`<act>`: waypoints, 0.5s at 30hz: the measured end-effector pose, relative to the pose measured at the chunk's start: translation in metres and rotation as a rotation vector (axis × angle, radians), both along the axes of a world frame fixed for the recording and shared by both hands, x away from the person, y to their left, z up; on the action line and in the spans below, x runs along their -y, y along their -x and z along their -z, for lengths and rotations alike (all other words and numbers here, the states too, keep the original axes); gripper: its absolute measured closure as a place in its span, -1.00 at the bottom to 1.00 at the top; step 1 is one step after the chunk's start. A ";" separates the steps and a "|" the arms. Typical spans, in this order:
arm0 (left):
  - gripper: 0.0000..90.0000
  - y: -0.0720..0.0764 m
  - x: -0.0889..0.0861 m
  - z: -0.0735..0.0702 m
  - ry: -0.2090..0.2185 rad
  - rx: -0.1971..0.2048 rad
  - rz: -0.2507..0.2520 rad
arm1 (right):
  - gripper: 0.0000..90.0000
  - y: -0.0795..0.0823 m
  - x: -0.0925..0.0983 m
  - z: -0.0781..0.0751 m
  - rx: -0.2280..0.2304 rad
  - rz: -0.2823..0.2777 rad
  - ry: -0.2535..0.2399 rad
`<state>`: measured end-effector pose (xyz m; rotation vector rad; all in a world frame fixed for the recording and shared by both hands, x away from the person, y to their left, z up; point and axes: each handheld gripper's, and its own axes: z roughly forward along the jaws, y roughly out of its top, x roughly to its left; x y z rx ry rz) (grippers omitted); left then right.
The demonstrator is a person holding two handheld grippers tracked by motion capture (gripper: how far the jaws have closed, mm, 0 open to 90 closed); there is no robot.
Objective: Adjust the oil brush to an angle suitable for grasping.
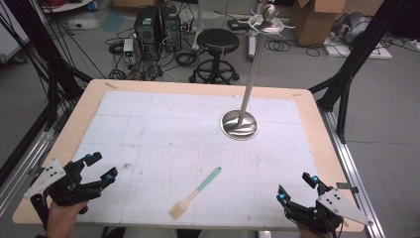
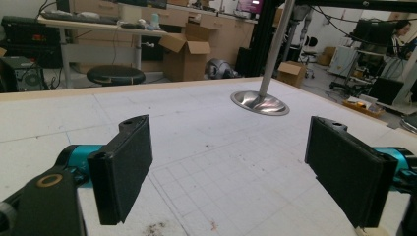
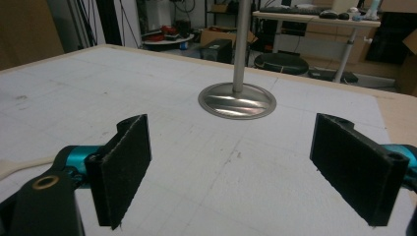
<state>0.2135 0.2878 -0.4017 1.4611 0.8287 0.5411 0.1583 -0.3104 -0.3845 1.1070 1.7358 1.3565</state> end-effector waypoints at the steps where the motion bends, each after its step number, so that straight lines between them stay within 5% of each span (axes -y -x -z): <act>1: -0.59 0.000 0.000 0.000 0.000 -0.001 0.000 | -0.67 0.000 0.000 0.000 -0.001 0.001 0.001; 15: -0.59 -0.002 -0.002 0.001 0.014 -0.009 -0.006 | -0.66 -0.002 -0.004 0.001 -0.016 -0.024 -0.013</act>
